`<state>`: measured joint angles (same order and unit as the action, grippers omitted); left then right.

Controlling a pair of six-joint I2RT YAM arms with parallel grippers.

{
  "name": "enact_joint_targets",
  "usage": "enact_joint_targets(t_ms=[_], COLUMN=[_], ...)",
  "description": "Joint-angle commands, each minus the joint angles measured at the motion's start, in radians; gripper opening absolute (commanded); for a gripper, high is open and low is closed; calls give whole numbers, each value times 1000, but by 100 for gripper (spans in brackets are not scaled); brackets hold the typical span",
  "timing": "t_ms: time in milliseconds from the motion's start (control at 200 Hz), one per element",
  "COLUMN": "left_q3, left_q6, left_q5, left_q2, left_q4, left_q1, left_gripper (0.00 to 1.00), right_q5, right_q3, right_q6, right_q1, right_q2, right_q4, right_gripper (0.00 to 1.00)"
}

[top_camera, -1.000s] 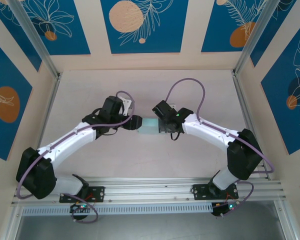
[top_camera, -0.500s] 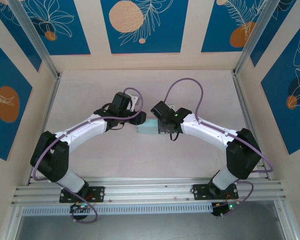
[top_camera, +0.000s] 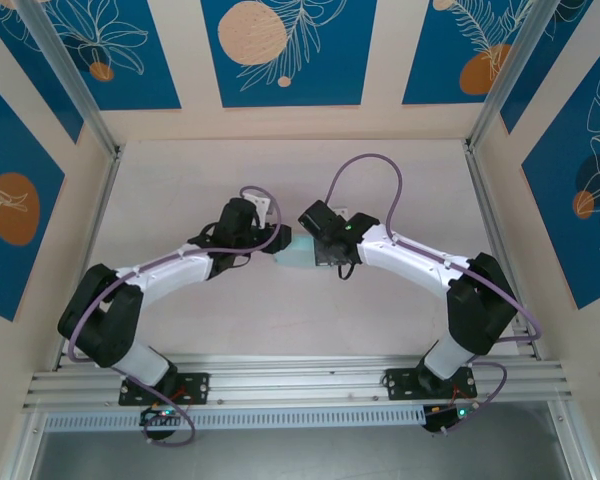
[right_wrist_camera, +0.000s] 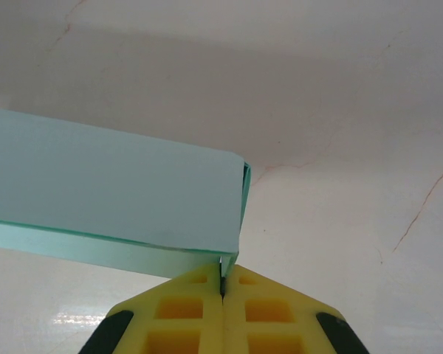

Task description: Fold the paper box

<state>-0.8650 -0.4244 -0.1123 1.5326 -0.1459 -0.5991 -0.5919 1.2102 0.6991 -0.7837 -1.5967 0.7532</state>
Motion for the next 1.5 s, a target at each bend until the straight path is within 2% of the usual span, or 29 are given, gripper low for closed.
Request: enact_joint_targets(t_ms=[0,65,230,405,545,735,925,1045,1230,1495], left_q3=[82,97,103,89,82,80,81,80,81,83], left_q6=[-16,-23,-28,-25,-21,-20,-17,-16,-20,-27], left_q5=[55,62,60,56,54,53,54,53,55,59], left_q2=[57,64,76,79,81,80,77,77,77,88], left_q4=[55,44,41,46,52,60,66,66,65,64], left_q1=[-13,-13,-13,-13,-14,-14,-14,-15,-18,-20], left_gripper=[53,53,53,52,52,52,52,52,53,53], right_q5=[24,26,24,52,89,118,210,282,311,331], right_q3=[10,14,23,36,37,16,-29,-61,-90,-232], right_q6=[9,8,-1,-12,-13,23,62,77,86,137], right_q1=[-8,-9,-20,-32,-27,31,129,169,179,195], right_q2=[-31,-29,-12,41,103,150,152,139,118,129], right_q4=[26,32,44,39,8,-46,-165,-243,-260,-322], right_gripper=[0,0,22,37,53,60,61,58,55,50])
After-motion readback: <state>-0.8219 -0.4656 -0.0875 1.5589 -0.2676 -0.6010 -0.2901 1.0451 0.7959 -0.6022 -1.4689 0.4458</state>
